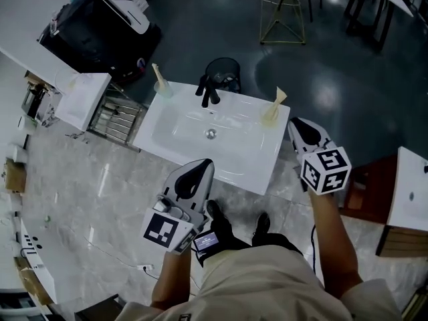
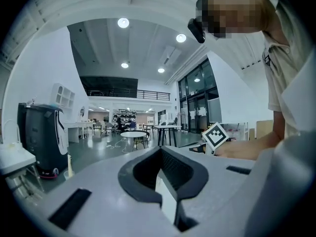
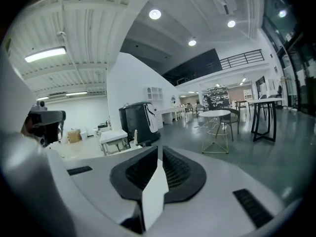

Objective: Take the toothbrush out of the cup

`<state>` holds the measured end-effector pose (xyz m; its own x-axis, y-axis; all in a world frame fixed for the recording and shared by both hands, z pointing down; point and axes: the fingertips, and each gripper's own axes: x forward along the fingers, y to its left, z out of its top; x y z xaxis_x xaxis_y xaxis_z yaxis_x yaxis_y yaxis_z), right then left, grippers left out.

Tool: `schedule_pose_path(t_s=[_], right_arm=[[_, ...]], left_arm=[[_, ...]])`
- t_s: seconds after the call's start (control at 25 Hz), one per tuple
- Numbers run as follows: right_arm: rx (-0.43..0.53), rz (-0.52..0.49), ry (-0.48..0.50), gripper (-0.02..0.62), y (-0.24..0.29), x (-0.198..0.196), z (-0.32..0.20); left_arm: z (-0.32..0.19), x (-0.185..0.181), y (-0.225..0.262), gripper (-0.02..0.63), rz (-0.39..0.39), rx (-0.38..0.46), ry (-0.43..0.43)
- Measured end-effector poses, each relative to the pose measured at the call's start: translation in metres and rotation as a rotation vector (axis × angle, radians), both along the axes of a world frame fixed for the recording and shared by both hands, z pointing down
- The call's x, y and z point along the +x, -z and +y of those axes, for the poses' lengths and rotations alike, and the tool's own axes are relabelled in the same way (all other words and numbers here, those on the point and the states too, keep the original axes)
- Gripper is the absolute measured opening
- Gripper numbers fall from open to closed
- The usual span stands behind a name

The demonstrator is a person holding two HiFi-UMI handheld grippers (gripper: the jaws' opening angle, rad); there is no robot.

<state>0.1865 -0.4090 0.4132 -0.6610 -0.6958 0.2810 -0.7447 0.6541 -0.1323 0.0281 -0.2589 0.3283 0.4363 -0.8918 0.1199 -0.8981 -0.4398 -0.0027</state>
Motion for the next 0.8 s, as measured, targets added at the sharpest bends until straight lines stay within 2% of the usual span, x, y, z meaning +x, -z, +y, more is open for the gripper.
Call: schedule_pose_path(t_s=[0.08,0.16,0.52,0.8], right_arm=[[-0.033,0.011,-0.028,0.018,-0.024,-0.007,-0.022],[-0.072,0.022,-0.057,0.083,-0.048,-0.015,-0.044],[-0.215,0.050,-0.196,0.150,-0.140,-0.039,-0.129],[-0.293,0.069,-0.261,0.158,-0.182,-0.046,-0.161]], left_arm=[[-0.011,-0.009,-0.014,0.006,0.008,-0.018,-0.006],[-0.024,-0.019,-0.027,0.006,0.019,-0.036,-0.017],[-0.090,-0.065,-0.076,0.006,0.045,-0.112,-0.081],[-0.126,-0.092,-0.092,0.006,0.054,-0.149,-0.103]])
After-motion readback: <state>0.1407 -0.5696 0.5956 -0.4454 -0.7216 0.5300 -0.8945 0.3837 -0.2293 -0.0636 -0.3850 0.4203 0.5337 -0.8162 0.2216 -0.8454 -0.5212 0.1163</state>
